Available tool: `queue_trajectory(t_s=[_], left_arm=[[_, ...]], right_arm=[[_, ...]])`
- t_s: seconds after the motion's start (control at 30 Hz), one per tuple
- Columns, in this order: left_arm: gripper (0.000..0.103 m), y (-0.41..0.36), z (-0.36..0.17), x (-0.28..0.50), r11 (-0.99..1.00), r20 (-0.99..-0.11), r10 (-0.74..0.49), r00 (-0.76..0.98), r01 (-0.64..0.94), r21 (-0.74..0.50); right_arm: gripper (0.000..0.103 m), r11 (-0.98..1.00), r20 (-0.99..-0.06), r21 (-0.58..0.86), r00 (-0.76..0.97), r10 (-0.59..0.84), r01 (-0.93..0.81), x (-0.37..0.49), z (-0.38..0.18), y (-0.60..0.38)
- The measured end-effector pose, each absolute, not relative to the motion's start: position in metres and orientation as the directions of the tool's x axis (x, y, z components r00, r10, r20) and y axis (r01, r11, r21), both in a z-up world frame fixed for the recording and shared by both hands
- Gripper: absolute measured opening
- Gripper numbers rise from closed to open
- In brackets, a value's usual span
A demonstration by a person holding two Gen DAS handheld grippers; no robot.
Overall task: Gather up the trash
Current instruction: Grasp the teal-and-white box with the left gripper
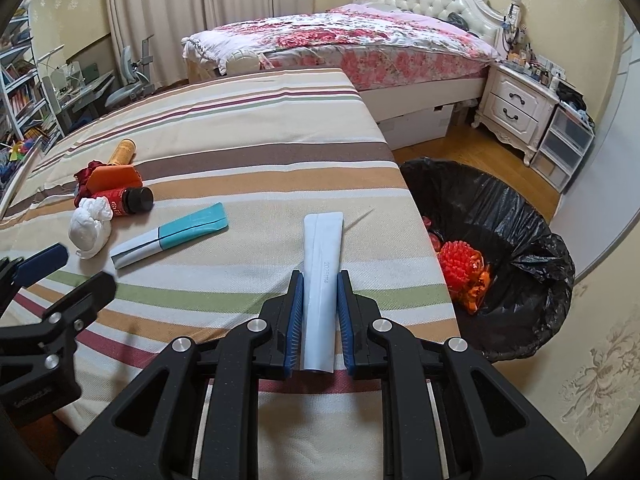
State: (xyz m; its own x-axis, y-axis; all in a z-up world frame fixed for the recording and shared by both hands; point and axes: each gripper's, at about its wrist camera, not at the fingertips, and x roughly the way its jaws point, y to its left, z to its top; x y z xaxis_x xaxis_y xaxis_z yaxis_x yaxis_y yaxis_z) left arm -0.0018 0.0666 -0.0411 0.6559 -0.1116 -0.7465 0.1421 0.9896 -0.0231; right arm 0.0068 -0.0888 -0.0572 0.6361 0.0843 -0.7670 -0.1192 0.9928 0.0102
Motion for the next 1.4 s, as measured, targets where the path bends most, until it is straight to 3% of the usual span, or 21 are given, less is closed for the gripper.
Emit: queue_trajectory(t_s=[0.4, 0.83, 0.97, 1.07, 1.17, 1.33, 1.4], left_arm=[[0.077, 0.039, -0.049, 0.032, 0.985, -0.772, -0.09, 0.629, 0.171, 0.024], [0.035, 0.034, -0.054, 0.026, 0.978, -0.788, -0.101, 0.607, 0.206, 0.034], [0.036, 0.035, -0.053, 0.026, 0.979, -0.79, -0.101, 0.605, 0.201, 0.029], [0.047, 0.036, -0.054, 0.03, 0.982, -0.792, -0.105, 0.601, 0.189, 0.013], [0.047, 0.036, -0.054, 0.032, 0.982, -0.789, -0.105, 0.605, 0.188, 0.014], [0.023, 0.028, -0.054, 0.024, 0.973, -0.774, -0.109, 0.623, 0.225, 0.044], [0.02, 0.028, -0.054, 0.023, 0.972, -0.771, -0.12, 0.625, 0.231, 0.036]], right_arm=[[0.017, 0.989, -0.765, 0.048, 0.632, 0.128, -0.141, 0.008, -0.058, -0.096], [0.018, 0.989, -0.763, 0.05, 0.633, 0.128, -0.14, 0.009, -0.059, -0.097], [0.018, 0.99, -0.762, 0.046, 0.636, 0.123, -0.137, 0.009, -0.059, -0.097], [0.018, 0.99, -0.761, 0.042, 0.638, 0.119, -0.135, 0.008, -0.059, -0.096], [0.018, 0.99, -0.759, 0.032, 0.642, 0.112, -0.135, 0.006, -0.059, -0.094], [0.017, 0.991, -0.754, 0.036, 0.647, 0.111, -0.127, 0.005, -0.059, -0.095], [0.016, 0.991, -0.754, 0.04, 0.647, 0.112, -0.125, 0.004, -0.059, -0.095]])
